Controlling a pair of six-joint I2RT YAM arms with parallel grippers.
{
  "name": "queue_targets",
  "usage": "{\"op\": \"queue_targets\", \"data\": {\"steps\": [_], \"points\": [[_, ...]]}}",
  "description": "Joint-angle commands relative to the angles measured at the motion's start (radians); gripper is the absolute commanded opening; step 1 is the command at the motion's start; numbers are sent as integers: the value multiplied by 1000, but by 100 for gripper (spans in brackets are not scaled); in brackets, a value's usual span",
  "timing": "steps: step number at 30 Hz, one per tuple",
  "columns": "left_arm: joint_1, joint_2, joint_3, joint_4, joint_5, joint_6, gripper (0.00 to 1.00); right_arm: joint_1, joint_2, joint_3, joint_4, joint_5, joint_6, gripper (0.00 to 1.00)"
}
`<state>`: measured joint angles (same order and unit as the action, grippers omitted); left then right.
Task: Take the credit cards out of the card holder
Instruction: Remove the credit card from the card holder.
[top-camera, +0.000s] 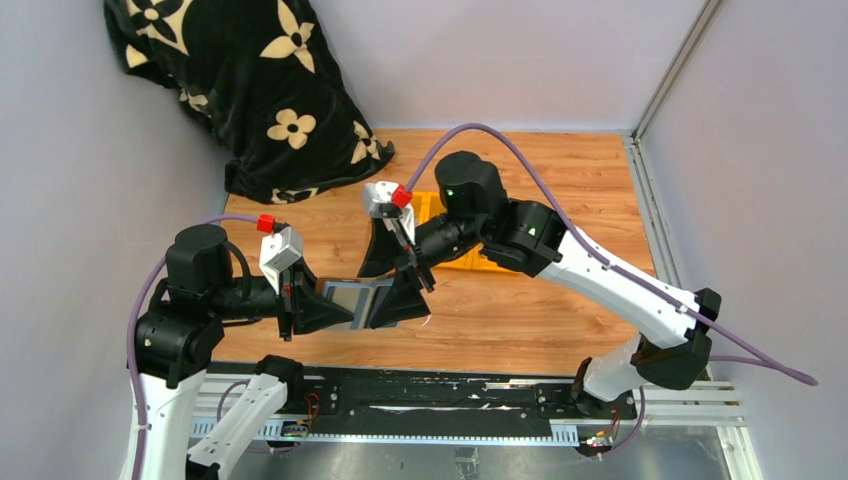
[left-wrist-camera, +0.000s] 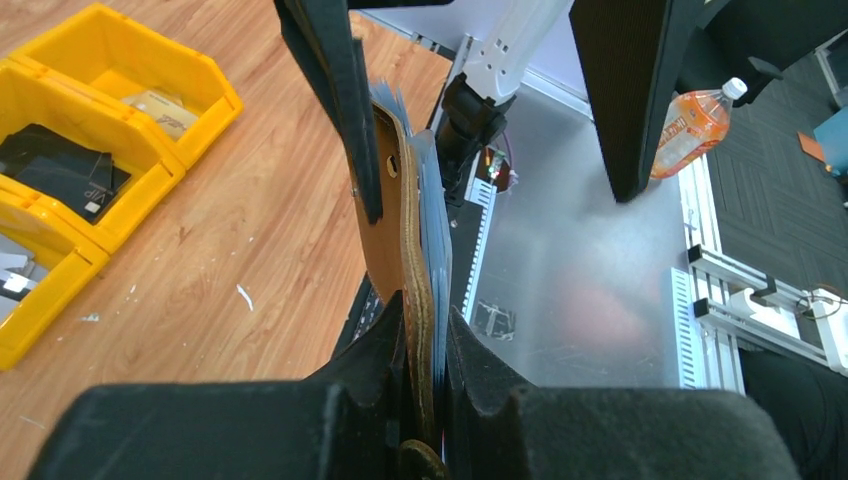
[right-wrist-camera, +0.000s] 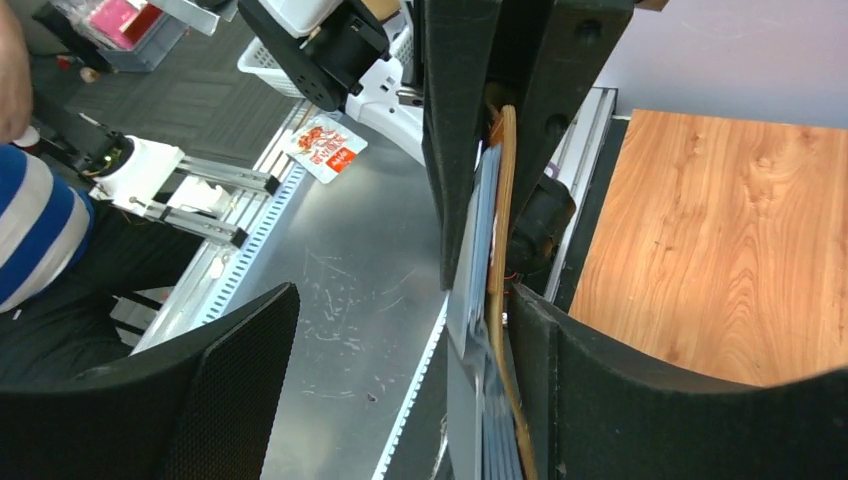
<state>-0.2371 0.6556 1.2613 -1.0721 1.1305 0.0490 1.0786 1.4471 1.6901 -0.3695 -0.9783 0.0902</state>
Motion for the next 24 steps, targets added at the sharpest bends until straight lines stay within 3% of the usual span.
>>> {"op": "queue_targets", "data": {"steps": [1,3,5,9,11,12,15,16,17,19,21,24], "points": [[-8,-16,-6,-25,70,68,0,39,64,107,-185,84,-140,78],[-10,-20,-6,-25,72,66,0,50,101,146,-230,108,-154,74],[-10,-22,-7,-25,74,65,0,56,132,182,-253,106,-162,62],[-11,-27,-8,-26,74,65,0,60,166,228,-277,95,-156,16],[-11,-29,-8,-25,71,64,0,60,161,231,-277,99,-156,0],[-13,-30,-9,-25,67,66,0,60,157,231,-276,108,-157,0],[-13,-32,-11,-25,53,64,33,50,123,214,-253,155,-145,0],[-13,-34,-12,-25,53,64,38,39,111,198,-229,163,-124,0],[-13,-34,-13,-26,52,64,52,28,85,173,-190,167,-102,0],[-13,-40,-14,-27,49,65,68,5,33,106,-93,181,-20,0],[-13,-46,-9,-26,47,62,73,-11,-29,18,31,212,58,0],[-13,-51,6,-27,35,51,74,-19,-139,-168,268,296,198,0]]}}
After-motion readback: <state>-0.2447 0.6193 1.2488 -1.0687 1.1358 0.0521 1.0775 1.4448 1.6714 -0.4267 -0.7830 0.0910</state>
